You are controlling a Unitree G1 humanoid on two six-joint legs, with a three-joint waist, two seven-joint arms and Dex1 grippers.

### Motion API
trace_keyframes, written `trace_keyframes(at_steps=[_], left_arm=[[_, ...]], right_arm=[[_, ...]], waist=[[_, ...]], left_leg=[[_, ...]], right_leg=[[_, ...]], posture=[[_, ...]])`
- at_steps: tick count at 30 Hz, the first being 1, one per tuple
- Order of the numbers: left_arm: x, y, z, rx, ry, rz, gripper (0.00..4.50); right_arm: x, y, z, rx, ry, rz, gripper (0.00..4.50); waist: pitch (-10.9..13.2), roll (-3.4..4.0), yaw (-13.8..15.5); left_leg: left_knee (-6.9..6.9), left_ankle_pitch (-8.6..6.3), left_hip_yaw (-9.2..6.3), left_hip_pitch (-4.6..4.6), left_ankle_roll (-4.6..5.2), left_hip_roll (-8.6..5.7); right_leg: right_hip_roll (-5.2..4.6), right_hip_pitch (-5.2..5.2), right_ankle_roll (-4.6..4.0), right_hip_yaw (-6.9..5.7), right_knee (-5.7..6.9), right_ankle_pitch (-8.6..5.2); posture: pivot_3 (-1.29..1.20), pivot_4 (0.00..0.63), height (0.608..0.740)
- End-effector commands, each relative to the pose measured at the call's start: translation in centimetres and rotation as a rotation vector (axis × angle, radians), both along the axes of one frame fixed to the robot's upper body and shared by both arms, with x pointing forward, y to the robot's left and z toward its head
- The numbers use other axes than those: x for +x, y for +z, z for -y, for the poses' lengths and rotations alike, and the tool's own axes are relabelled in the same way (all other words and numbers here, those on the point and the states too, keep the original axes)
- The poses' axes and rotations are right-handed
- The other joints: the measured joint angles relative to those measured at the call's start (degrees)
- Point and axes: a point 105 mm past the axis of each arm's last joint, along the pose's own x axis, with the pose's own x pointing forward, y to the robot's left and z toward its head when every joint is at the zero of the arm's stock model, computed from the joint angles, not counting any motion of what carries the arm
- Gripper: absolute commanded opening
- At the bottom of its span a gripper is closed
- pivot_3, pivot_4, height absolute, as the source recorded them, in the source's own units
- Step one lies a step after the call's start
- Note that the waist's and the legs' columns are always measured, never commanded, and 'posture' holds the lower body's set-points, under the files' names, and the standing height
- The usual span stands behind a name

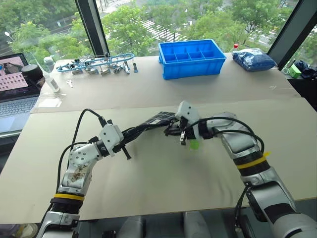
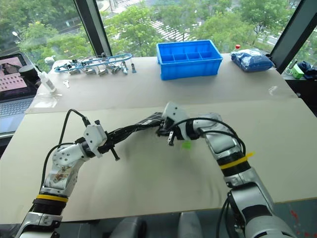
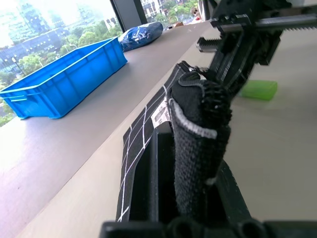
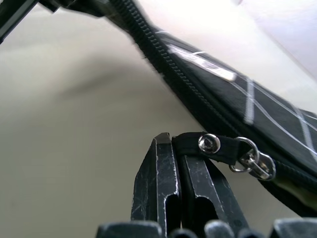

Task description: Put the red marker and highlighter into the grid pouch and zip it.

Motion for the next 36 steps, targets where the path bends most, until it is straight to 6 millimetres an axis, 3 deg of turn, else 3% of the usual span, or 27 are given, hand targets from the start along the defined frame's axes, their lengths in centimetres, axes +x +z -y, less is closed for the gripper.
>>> trace_keyframes(at_steps=[1,7,12,20,28,31,34,36], left_arm=[[-0.1,1.1,0.5,-0.006,-0.019,0.044,0.01],[-0.2,1.0,0.5,-0.005,-0.022,0.04,0.01],[0.0,1.1,0.5,-0.005,-0.027,0.039,0.01],[0.1,1.2,0.6,-0.006,-0.027,0.04,0.01],[0.1,1.0,0.6,-0.01,-0.02,0.039,0.01],[0.1,1.0,0.6,-0.012,-0.021,0.039,0.01],[0.2,1.1,0.6,-0.017,-0.022,0.042,0.01],[0.1,1.3,0.7,-0.027,-0.022,0.044,0.01]], right_arm=[[-0.2,1.4,-1.5,0.043,0.02,0.037,0.05],[-1.6,3.0,-2.9,0.14,0.086,-0.025,0.05],[-3.4,2.0,-3.8,0.079,0.184,-0.051,0.05],[-4.3,3.5,-6.2,0.195,0.221,-0.152,0.05],[-4.4,5.1,-6.2,0.324,0.19,-0.243,0.05],[-3.7,4.2,-4.9,0.273,0.145,-0.184,0.85],[-1.7,4.5,-2.6,0.245,0.041,-0.107,1.8],[-0.2,5.9,0.5,0.244,-0.034,-0.055,2.52]], waist=[[0.0,0.0,0.05],[0.0,0.0,0.06],[0.0,0.0,0.05],[0.0,0.0,-0.05],[0.0,0.0,0.16],[0.0,0.0,0.13],[0.0,0.0,0.2],[0.0,0.0,0.32]], left_leg=[[0.0,0.01,0.0,0.0,-0.01,0.0],[0.0,0.03,0.0,0.0,-0.05,0.0],[0.0,0.01,-0.02,0.0,-0.02,0.0],[0.0,0.02,-0.02,0.0,-0.04,0.0],[0.01,0.03,-0.04,0.0,-0.05,0.0],[0.0,0.02,-0.05,0.0,-0.05,0.0],[0.01,0.01,-0.04,-0.01,-0.03,0.0],[0.02,0.01,-0.04,-0.01,-0.02,0.0]], right_leg=[[0.0,0.0,0.0,0.0,0.0,0.0],[0.0,-0.01,0.0,0.0,-0.01,0.0],[0.0,0.0,0.0,0.0,-0.01,0.0],[0.0,-0.02,0.0,0.0,0.0,0.0],[0.01,-0.01,0.0,-0.01,0.01,0.0],[0.01,-0.02,0.0,-0.01,0.02,0.0],[0.01,-0.02,0.0,-0.01,0.01,0.0],[0.01,0.01,0.0,-0.01,0.0,0.0]], posture=[[0.0,0.15,0.74],[0.0,0.15,0.74],[0.0,0.15,0.74],[0.0,0.15,0.74],[0.0,0.15,0.74],[0.0,0.15,0.74],[0.0,0.15,0.74],[0.0,0.15,0.74]])
